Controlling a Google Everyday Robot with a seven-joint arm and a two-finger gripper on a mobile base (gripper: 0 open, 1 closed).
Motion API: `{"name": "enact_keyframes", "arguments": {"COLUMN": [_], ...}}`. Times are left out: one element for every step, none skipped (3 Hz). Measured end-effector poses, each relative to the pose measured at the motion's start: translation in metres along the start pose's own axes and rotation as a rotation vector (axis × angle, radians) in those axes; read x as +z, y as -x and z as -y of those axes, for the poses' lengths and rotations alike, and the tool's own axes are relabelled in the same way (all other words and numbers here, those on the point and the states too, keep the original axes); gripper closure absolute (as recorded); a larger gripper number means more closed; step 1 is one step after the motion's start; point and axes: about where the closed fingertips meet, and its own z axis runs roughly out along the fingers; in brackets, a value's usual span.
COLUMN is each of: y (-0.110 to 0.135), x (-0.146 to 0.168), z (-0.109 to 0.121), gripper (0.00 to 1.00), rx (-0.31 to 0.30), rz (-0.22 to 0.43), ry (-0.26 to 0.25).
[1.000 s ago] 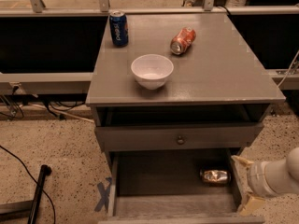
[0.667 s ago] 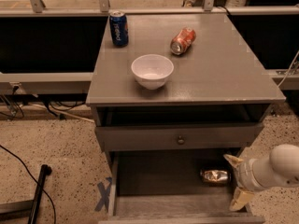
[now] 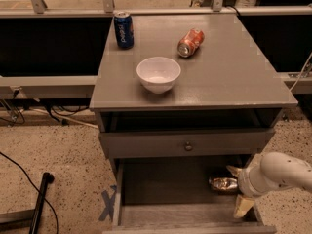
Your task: Pick orange can from middle drawer and place on counter
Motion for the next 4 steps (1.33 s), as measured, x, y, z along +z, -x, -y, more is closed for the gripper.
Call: {"name": "enact_keyframes", "arguments": {"y": [-0.017,-0.029,-0.039,-0.041], "x": [0.034,0.057,0.076,0.086], "z": [0.007,0.023,0.033,0.037], "gripper": [0.0,0.0,0.16,0.4], "rx": [0.03,0.049,0.062,0.048], "rz": [0.004,0.019,0.013,0.019], "ry": [0.013,0.0,0.004,0.002]}}
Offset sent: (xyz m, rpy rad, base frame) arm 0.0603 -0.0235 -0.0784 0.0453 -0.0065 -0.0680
